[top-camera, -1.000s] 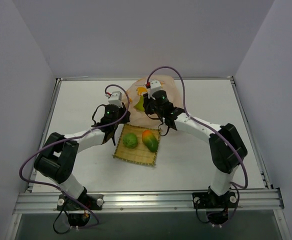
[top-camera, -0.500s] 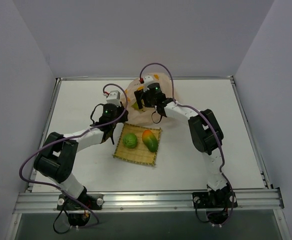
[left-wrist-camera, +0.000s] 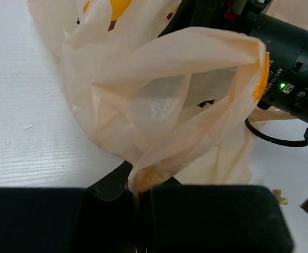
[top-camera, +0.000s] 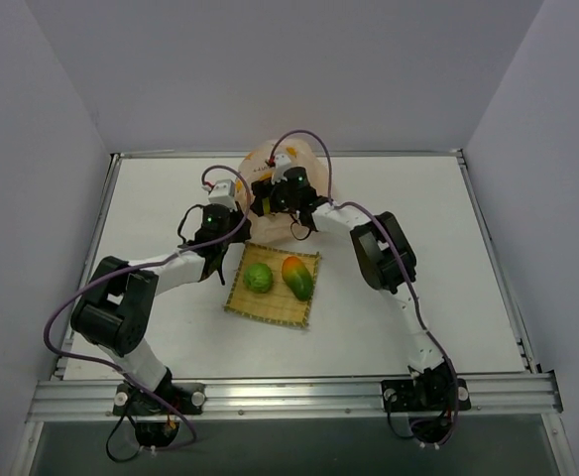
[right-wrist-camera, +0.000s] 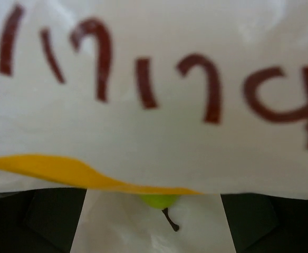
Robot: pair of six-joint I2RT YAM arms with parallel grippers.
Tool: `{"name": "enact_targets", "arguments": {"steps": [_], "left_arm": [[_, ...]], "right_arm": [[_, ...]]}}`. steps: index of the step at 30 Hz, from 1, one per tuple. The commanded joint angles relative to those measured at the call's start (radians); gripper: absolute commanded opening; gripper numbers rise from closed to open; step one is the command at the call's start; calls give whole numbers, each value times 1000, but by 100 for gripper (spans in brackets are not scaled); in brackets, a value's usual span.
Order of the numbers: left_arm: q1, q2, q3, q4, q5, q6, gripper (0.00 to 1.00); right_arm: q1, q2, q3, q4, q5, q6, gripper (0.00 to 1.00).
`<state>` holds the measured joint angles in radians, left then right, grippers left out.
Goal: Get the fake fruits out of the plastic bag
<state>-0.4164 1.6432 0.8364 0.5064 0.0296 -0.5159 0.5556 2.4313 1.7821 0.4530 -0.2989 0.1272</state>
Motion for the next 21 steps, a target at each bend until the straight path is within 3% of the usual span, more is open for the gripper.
{"name": "enact_targets", "arguments": {"steps": [1, 4, 8, 9, 10, 13, 21], "left_arm": [[19, 1, 3, 40, 6, -16, 2], [25, 7, 0, 43, 4, -22, 2], [27, 9, 0, 44, 12, -21, 2], [27, 9, 1, 41, 12, -19, 2], [27, 6, 3, 37, 10, -18, 2], [27, -9, -3, 32, -2, -13, 2], [27, 1, 30, 20, -8, -24, 2]], "right_arm": [[-11, 43, 39, 269, -115, 179, 93], [-6, 90, 69, 351, -95, 244, 82], [-6, 132, 117, 397, -22, 270, 79], [-9, 152, 132, 400, -10, 278, 74], [-11, 155, 144, 414, -3, 287, 60], [-16, 144, 120, 478, 15, 307, 40], [-29, -76, -183, 587, -2, 267, 30]]}}
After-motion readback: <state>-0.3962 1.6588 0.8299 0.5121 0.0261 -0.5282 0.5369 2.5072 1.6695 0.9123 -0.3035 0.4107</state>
